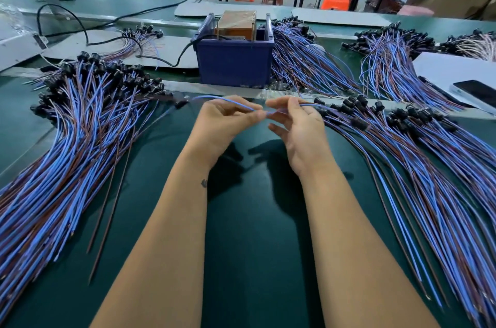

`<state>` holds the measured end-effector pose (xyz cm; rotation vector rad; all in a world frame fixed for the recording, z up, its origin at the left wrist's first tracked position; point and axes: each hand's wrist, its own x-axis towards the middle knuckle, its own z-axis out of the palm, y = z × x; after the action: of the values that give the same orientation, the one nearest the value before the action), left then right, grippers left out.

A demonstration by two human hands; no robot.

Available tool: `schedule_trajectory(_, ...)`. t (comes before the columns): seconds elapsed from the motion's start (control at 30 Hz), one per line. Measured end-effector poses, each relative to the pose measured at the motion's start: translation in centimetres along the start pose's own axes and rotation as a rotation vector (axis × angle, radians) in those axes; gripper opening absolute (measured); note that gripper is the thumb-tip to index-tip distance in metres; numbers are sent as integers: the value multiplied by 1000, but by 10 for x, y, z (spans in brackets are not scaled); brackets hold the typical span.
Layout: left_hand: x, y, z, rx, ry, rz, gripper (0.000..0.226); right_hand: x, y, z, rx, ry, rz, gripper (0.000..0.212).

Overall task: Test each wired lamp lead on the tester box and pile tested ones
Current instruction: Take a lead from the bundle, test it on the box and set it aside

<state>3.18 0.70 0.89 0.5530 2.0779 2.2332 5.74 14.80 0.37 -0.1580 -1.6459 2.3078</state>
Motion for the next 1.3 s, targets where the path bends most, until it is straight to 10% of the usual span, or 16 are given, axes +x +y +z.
schedule_trajectory(0.23,-4,-7,15,317,-364,-54,41,9,2,-17,-350,200,-61,27)
schedule_trajectory(0.47,-2,-12,11,413,-87,-64,39,8,-8,-26,-860,62,-107,27)
schedule_trajectory(1.03,-2,-19,17,518,-22,-94,36,13,-74,-89,-1864,171,33,38)
schedule_trajectory(1.3,-5,-8,2,777,508,10,46,7,-16,-4,-1559,-106,-89,48)
